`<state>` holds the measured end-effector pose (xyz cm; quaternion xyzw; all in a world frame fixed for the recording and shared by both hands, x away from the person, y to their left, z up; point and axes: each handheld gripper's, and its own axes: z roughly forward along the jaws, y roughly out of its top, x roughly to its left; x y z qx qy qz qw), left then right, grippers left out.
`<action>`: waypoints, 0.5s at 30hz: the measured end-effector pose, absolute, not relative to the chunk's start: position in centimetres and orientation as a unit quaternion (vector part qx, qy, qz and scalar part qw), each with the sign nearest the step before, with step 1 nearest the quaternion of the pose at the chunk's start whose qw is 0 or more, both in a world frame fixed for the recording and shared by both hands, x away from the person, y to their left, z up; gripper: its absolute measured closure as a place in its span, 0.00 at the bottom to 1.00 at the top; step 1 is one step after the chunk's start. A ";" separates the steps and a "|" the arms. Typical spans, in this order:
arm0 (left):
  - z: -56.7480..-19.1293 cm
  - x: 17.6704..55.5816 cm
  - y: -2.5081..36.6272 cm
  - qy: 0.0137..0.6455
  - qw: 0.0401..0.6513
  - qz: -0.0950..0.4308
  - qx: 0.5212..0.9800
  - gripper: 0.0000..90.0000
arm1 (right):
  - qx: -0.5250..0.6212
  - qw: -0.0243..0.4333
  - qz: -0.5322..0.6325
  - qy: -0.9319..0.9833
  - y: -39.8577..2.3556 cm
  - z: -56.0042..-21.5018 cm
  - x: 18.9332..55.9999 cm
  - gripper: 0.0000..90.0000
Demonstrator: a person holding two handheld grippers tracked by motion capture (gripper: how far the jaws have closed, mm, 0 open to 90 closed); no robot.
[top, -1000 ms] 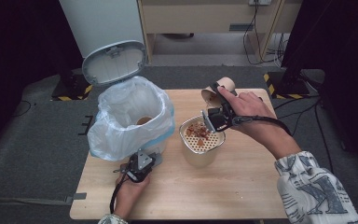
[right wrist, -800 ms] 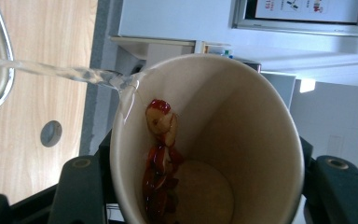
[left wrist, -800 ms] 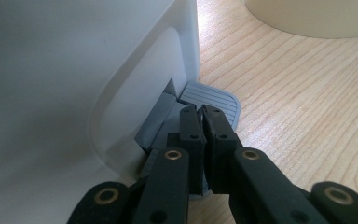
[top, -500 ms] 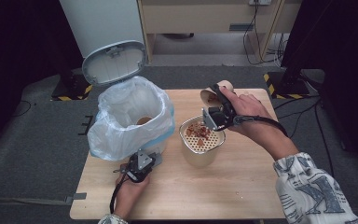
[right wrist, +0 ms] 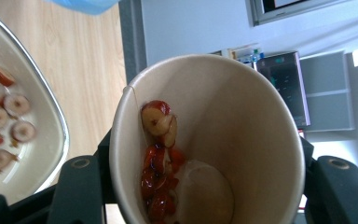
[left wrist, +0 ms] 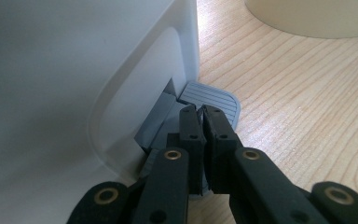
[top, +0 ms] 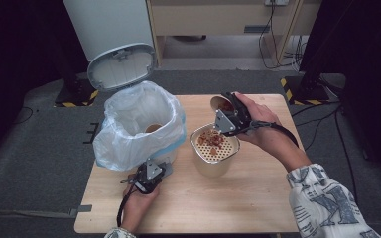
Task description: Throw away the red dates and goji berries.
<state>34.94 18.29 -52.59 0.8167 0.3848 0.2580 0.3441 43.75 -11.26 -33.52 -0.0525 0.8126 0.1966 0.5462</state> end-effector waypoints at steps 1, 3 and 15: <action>-52.6 34.9 18.3 0.385 0.344 0.258 0.817 0.96 | -0.047 0.544 0.203 0.813 -11.4 -33.5 43.8 0.42; -52.6 34.9 18.3 0.385 0.344 0.258 0.817 0.96 | -0.040 0.540 0.212 0.814 -11.5 -33.4 43.9 0.42; -52.6 34.9 18.3 0.385 0.345 0.258 0.816 0.96 | -0.010 0.518 0.251 0.817 -12.3 -32.7 44.0 0.42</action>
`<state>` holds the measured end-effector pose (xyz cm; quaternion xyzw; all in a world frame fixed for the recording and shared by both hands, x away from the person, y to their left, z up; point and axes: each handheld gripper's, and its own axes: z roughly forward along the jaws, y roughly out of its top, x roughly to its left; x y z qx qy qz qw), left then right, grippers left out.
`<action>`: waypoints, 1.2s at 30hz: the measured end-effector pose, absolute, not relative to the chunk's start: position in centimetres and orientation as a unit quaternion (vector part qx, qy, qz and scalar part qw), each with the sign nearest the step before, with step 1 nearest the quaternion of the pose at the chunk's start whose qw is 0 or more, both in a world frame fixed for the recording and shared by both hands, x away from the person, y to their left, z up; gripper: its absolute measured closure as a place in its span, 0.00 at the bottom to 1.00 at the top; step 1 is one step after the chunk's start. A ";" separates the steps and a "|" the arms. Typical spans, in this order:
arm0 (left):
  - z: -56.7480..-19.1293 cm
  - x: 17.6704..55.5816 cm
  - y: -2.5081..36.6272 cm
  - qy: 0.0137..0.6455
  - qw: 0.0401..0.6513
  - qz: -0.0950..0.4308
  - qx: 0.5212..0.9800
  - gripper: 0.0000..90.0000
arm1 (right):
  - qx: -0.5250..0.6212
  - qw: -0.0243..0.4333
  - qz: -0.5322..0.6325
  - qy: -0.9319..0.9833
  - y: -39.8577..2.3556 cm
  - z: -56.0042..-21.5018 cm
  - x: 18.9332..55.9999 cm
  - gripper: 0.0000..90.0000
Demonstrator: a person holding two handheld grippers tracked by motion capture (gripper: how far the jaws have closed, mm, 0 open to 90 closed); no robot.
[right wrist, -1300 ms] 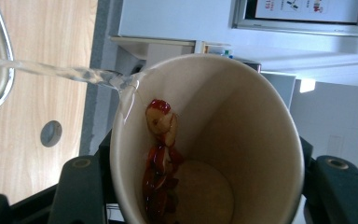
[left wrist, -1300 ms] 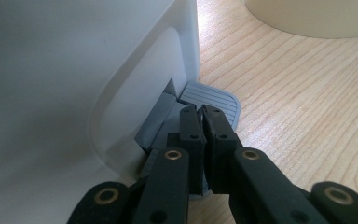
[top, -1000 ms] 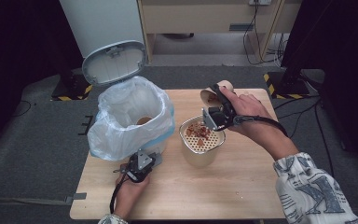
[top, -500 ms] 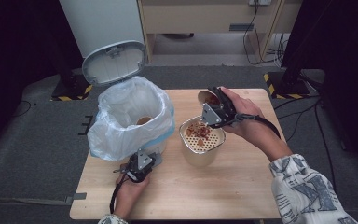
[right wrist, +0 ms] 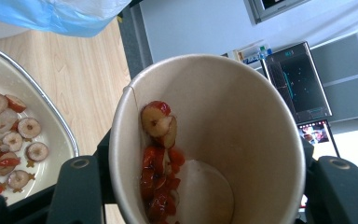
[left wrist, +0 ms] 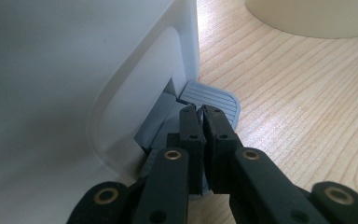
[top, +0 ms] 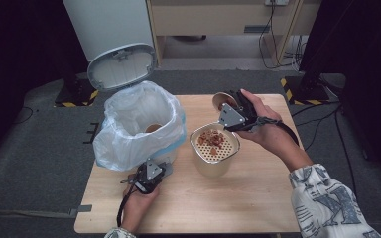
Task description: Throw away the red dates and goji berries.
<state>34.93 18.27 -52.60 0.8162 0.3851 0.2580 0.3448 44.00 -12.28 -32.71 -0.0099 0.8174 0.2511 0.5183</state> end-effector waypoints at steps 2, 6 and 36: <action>-52.6 34.9 18.3 0.385 0.345 0.258 0.816 0.96 | -0.010 0.518 0.251 0.818 -12.3 -32.7 44.0 0.42; -52.6 34.9 18.3 0.385 0.345 0.258 0.816 0.96 | -0.024 0.531 0.230 0.815 -12.2 -33.0 43.9 0.42; -52.6 34.9 18.3 0.385 0.345 0.258 0.816 0.96 | -0.149 0.627 0.056 0.763 -11.5 -33.0 42.7 0.42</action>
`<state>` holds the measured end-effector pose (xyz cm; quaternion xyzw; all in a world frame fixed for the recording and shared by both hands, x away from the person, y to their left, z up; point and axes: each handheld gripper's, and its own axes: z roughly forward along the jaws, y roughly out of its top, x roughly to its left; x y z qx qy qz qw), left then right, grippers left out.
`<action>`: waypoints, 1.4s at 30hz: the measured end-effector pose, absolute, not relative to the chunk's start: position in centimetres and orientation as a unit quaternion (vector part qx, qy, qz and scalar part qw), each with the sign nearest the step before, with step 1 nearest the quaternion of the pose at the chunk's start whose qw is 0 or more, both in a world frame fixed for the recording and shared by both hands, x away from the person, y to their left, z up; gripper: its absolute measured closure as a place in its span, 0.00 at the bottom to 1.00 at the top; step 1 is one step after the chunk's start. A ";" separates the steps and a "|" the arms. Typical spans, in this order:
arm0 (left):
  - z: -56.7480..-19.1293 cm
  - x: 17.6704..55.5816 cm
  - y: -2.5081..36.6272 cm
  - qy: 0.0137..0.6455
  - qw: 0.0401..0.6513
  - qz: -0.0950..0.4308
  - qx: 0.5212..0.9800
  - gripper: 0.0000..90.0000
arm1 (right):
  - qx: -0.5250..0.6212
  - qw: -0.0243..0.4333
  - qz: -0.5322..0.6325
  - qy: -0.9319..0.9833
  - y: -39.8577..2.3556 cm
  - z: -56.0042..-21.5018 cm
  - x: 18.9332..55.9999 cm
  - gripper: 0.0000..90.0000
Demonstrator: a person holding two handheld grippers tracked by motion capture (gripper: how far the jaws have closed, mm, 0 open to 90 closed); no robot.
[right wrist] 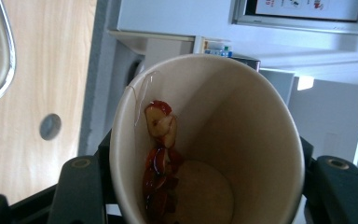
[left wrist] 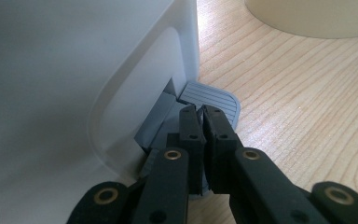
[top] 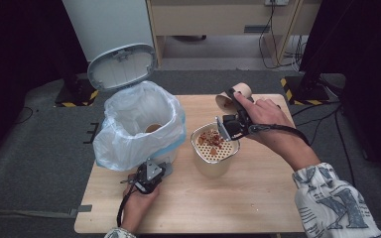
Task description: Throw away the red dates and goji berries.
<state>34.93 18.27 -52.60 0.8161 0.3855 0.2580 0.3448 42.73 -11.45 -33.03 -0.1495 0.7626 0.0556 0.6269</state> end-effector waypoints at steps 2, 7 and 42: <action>-52.6 34.9 18.3 0.386 0.345 0.258 0.816 0.96 | -0.153 0.629 0.051 0.760 -11.4 -33.0 42.7 0.42; -52.6 34.9 18.3 0.386 0.345 0.258 0.816 0.96 | -0.176 0.649 0.018 0.740 -11.4 -32.8 42.5 0.43; -52.6 34.9 18.3 0.386 0.345 0.258 0.816 0.95 | -0.230 0.683 -0.040 0.692 -11.2 -32.6 42.2 0.43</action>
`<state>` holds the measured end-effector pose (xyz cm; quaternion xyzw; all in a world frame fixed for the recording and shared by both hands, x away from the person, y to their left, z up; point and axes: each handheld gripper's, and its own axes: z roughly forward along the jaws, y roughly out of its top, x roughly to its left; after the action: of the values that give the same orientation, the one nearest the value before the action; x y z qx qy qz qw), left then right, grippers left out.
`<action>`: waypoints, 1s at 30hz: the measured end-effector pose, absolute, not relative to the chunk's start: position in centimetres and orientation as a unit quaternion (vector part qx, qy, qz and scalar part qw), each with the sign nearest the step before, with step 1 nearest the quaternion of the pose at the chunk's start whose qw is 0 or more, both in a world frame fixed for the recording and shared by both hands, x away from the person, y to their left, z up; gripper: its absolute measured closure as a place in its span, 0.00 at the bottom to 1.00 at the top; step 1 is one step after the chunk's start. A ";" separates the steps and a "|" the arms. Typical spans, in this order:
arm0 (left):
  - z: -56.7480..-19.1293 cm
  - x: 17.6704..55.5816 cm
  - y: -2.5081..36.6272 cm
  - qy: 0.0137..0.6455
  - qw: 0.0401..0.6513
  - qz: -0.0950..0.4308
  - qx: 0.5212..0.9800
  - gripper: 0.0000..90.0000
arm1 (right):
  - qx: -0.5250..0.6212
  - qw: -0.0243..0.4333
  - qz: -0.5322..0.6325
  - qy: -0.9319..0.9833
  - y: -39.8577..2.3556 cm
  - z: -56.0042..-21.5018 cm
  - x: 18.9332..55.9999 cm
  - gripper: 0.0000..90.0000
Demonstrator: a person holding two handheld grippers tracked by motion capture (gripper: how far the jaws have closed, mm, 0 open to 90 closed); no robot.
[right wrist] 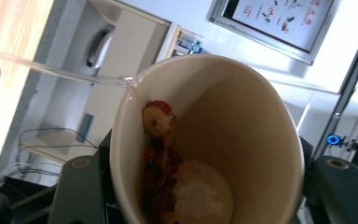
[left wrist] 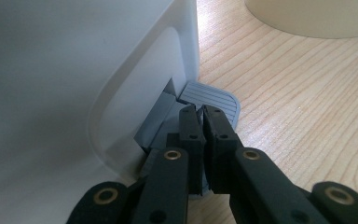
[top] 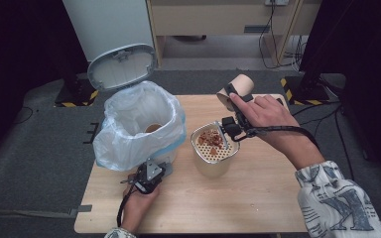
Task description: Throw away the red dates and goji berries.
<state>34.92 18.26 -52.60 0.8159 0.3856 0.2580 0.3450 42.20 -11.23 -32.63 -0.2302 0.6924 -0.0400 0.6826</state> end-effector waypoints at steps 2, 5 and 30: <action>-52.6 34.9 18.3 0.386 0.345 0.258 0.816 0.95 | -0.229 0.683 -0.037 0.693 -11.2 -32.5 42.2 0.42; -52.6 34.9 18.3 0.386 0.345 0.258 0.816 0.95 | -0.226 0.683 -0.033 0.694 -11.3 -32.4 42.3 0.42; -52.6 34.9 18.3 0.386 0.345 0.258 0.816 0.95 | -0.221 0.681 -0.027 0.698 -11.2 -32.4 42.3 0.42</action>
<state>34.91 18.25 -52.60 0.8159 0.3856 0.2582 0.3448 42.27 -11.24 -32.41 -0.2212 0.6980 -0.0270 0.6806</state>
